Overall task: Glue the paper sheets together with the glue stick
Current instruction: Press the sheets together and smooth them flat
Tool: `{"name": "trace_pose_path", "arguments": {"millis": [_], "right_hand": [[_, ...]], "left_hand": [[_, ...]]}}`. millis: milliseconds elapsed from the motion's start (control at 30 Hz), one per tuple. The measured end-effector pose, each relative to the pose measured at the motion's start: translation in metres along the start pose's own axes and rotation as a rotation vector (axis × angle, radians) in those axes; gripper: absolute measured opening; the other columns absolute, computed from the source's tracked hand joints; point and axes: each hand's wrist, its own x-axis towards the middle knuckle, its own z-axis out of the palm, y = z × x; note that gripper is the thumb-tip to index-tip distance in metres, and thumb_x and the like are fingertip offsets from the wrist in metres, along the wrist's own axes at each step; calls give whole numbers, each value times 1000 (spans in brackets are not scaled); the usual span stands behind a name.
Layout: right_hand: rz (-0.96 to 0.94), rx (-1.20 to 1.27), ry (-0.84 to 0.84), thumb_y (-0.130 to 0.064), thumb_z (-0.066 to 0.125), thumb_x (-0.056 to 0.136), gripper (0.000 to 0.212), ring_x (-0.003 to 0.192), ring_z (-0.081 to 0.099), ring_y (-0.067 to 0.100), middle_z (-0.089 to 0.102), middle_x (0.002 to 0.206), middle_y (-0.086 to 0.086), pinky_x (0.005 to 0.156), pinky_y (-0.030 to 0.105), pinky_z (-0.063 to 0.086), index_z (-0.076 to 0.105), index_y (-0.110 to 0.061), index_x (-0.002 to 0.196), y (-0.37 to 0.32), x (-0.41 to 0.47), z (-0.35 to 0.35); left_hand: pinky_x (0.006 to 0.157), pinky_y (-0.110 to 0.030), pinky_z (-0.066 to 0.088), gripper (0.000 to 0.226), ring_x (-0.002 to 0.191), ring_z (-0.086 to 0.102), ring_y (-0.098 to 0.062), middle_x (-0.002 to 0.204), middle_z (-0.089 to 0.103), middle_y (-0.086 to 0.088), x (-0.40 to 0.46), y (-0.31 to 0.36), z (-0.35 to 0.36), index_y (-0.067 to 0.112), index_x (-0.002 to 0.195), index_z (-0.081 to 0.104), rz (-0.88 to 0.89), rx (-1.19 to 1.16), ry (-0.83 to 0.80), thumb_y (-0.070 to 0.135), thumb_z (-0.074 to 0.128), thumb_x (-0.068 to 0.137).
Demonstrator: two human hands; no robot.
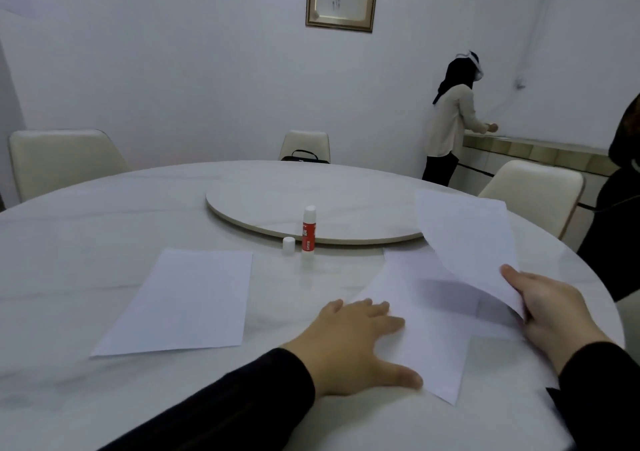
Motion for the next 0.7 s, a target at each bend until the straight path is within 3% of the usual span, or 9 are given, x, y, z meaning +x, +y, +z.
{"name": "trace_pose_path", "arguments": {"millis": [100, 167, 267, 367, 433, 567, 700], "right_hand": [[-14, 47, 28, -12, 71, 81, 34, 78, 63, 27, 66, 103, 19, 73, 39, 55, 63, 4, 110, 1, 1, 0], [-7, 53, 43, -14, 71, 81, 36, 88, 64, 30, 66, 106, 19, 85, 44, 51, 63, 2, 112, 2, 2, -1], [-14, 35, 74, -16, 73, 79, 31, 93, 64, 31, 67, 105, 16, 91, 46, 49, 66, -2, 106, 3, 6, -2], [-78, -189, 87, -19, 77, 75, 17, 84, 63, 28, 69, 96, 17, 89, 40, 49, 68, -7, 82, 4, 8, 1], [-142, -416, 61, -17, 76, 75, 20, 75, 61, 26, 70, 91, 23, 81, 34, 47, 66, -2, 69, 6, 9, 7], [-205, -833, -7, -18, 72, 77, 26, 77, 61, 36, 70, 79, 20, 70, 36, 43, 66, 2, 62, 7, 6, 18], [-232, -976, -47, -17, 70, 75, 24, 69, 60, 33, 68, 69, 18, 56, 29, 39, 69, 4, 65, 9, -3, 29]], "left_hand": [[115, -37, 12, 61, 134, 31, -11, 142, 43, 8, -7, 1, -3, 35, 134, 44, 49, 148, 111, 67, 46, 82], [97, -36, 32, 51, 116, 48, -19, 122, 56, 3, -15, 4, -6, 26, 125, 49, 125, 320, 195, 61, 40, 88], [76, -37, 42, 38, 97, 57, -29, 108, 61, -5, -25, -3, -13, 22, 124, 42, 138, 400, 243, 44, 40, 94], [79, -39, 46, 47, 97, 59, -27, 108, 62, -1, -41, -26, -22, 34, 134, 28, 92, 385, 289, 19, 42, 91], [76, -32, 42, 57, 97, 59, -23, 108, 61, 2, -53, -42, -26, 39, 136, 26, 46, 393, 336, 11, 38, 87], [82, -26, 40, 60, 105, 58, -18, 120, 60, 9, -75, -71, -39, 45, 139, 28, -139, 400, 419, 13, 38, 88], [93, -21, 41, 53, 109, 56, -10, 127, 57, 14, -91, -90, -49, 43, 141, 28, -311, 346, 531, 21, 38, 94]]}}
